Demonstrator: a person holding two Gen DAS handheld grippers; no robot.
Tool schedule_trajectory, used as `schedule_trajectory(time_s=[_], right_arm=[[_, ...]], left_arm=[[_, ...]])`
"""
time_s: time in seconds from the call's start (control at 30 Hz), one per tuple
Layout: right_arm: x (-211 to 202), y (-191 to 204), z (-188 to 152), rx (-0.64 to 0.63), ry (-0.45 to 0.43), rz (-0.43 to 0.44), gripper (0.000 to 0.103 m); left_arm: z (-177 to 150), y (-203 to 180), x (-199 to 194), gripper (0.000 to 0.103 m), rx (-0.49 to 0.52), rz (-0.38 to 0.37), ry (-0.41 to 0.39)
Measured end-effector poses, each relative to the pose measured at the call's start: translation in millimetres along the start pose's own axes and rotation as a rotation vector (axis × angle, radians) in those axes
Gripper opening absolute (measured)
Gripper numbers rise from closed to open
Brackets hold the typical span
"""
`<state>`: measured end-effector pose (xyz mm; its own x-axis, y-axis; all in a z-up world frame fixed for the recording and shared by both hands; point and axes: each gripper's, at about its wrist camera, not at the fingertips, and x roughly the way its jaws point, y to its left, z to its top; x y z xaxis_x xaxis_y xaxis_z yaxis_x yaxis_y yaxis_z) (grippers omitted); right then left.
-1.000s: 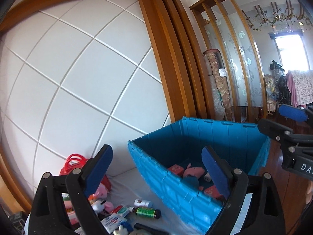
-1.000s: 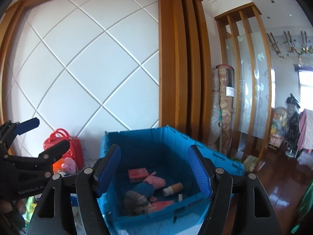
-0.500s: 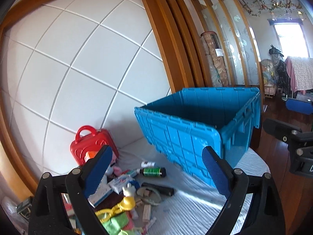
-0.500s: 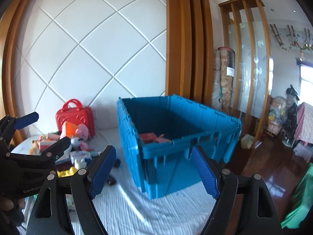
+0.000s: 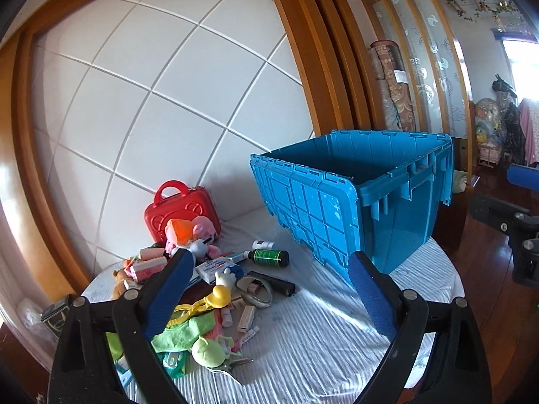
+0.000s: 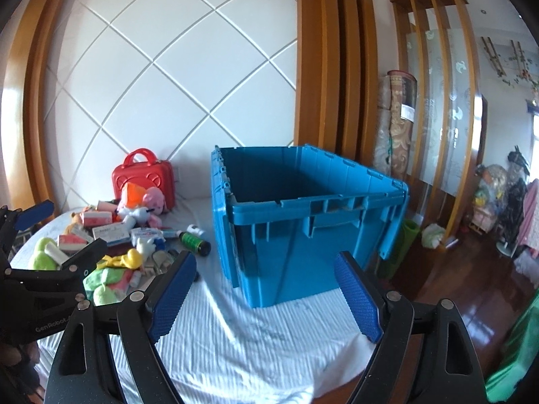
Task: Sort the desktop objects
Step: 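Move both open tools back from the crate over the pile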
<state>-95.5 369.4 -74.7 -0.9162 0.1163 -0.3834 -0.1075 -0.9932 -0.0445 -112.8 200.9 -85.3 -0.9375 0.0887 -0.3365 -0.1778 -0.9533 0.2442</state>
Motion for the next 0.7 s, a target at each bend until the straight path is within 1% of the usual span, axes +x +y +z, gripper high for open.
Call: schedule_trajectory(time_s=[0.07, 0.17, 0.27, 0.43, 0.53, 0.7], right_arm=[[-5.4, -1.3, -0.1, -0.018, -0.004, 0.004, 0.085], [-14.1, -3.8, 1.6, -0.028, -0.025, 0.014, 0.091], [-17.5, -4.7, 2.8, -0.03, -0.039, 0.028, 0.091], [-14.5, -3.9, 3.6, -0.041, -0.031, 0.073, 0.092], [-11.0, -0.1, 2.4, -0.057, -0.025, 0.1, 0.097], [0.4, 12.8, -5.1, -0.073, -0.013, 0.153, 0.098]], left_arm=[[-0.2, -1.3, -3.3, 0.094, -0.018, 0.015, 0.006], [-0.8, 0.1, -7.0, 0.094, -0.044, 0.047, 0.006], [-2.9, 2.8, -7.1, 0.094, -0.049, 0.076, 0.018], [-9.8, 10.4, -8.1, 0.094, -0.081, 0.115, 0.03], [-16.9, 11.0, -8.4, 0.094, -0.083, 0.139, 0.044], [-34.8, 19.9, -7.9, 0.094, -0.08, 0.182, 0.066]])
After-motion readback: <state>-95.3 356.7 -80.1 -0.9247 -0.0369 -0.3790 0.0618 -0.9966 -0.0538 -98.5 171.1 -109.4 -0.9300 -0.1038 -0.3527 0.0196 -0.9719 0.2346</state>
